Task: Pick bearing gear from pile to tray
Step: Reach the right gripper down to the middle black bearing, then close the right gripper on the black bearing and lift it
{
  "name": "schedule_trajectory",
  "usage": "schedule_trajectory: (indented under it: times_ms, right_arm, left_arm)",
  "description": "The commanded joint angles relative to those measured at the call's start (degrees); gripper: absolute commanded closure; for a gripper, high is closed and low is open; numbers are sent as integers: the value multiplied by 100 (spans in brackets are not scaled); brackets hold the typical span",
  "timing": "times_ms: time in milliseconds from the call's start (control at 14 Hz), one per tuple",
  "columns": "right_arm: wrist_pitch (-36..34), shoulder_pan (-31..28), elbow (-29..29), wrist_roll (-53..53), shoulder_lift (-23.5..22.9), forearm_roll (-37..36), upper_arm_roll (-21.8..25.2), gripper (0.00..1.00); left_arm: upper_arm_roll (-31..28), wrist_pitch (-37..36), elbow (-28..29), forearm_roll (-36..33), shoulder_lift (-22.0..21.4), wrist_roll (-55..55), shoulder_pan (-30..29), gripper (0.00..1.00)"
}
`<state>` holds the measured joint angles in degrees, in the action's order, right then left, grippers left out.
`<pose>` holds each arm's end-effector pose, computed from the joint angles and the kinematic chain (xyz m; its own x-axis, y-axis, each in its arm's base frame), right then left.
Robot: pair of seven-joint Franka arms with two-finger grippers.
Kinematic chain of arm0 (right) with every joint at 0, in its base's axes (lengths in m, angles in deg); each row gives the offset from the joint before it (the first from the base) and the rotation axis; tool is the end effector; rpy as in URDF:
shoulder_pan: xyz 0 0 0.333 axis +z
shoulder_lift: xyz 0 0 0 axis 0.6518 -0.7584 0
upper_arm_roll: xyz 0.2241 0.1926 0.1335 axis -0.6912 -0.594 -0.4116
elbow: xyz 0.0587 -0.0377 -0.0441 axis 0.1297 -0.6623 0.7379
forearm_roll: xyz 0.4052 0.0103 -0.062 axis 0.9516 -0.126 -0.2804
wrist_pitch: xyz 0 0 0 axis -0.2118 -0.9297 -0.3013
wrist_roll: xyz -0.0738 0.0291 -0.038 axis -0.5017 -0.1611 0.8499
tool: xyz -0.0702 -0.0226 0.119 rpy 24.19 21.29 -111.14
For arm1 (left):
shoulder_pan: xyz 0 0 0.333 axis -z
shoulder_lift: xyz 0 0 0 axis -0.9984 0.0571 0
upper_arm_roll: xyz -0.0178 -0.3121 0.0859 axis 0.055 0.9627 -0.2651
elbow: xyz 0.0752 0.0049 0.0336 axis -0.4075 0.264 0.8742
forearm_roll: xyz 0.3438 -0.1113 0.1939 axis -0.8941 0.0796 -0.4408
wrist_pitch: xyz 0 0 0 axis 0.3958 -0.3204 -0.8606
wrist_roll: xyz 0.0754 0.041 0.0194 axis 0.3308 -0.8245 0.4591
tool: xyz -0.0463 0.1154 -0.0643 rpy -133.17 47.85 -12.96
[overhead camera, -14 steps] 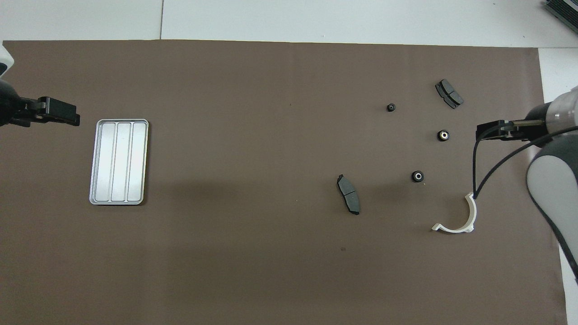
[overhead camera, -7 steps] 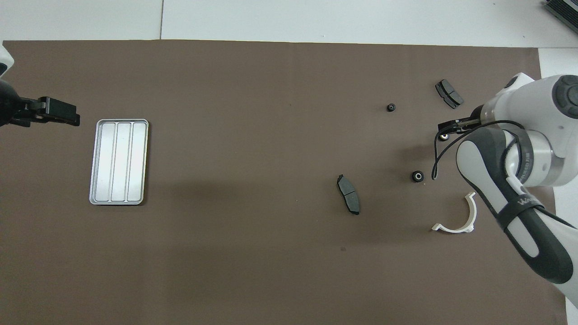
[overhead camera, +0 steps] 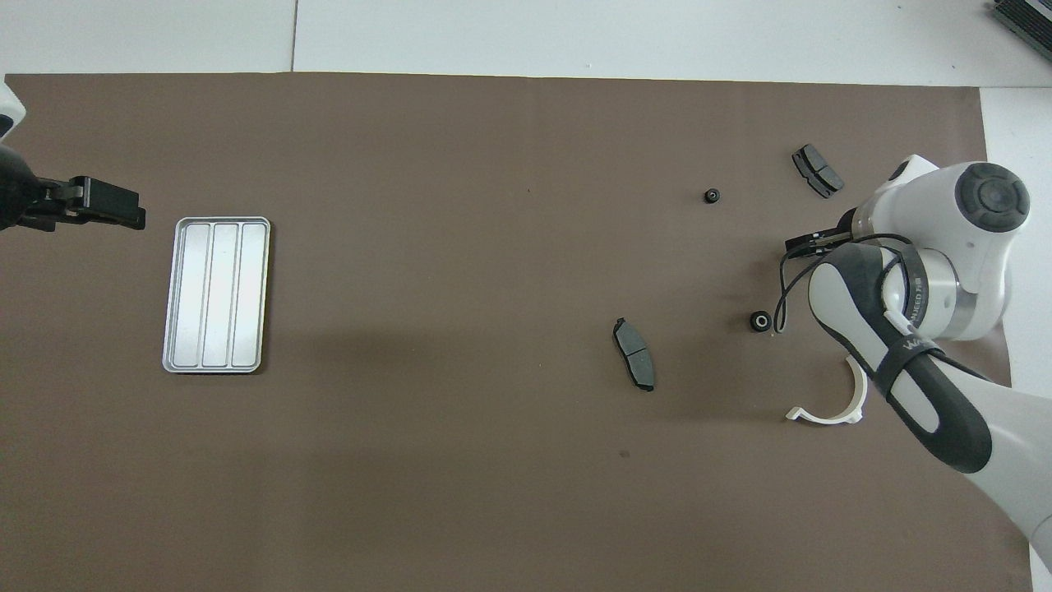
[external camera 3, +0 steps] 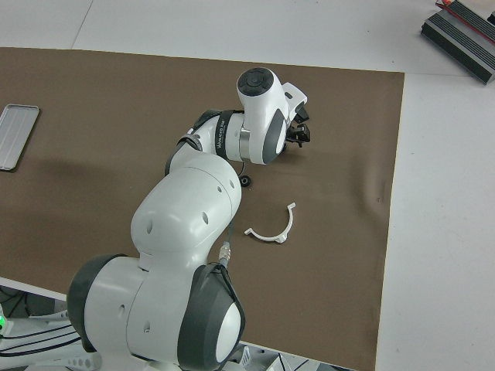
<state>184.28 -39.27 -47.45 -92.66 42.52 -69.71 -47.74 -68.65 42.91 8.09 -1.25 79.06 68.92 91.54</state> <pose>0.6535 -0.0544 0.2573 0.9865 0.1402 0.0853 0.1338 -0.9880 0.0766 0.6121 -0.0189 0.5699 0.9957 -0.0511 0.0774 -0.0535 -0.9981 0.0296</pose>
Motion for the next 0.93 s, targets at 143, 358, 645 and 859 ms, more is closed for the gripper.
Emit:
schedule_trajectory:
  times_ms: [143, 358, 645, 859]
  right_arm:
    - [114, -9, -20, -192, -83, 452, -43, 0]
    - [123, -44, -11, -271, -109, 452, -43, 0]
    - [237, -71, -11, -271, -197, 478, -43, 2]
    - [237, -71, -11, -271, -197, 487, -52, 38]
  left_arm:
    - [-17, 107, 249, 76, -197, -71, 2, 0]
    - [-17, 107, 249, 76, -197, -71, 2, 0]
    - [-17, 107, 249, 76, -197, -71, 2, 0]
    - [-17, 107, 249, 76, -197, -71, 2, 0]
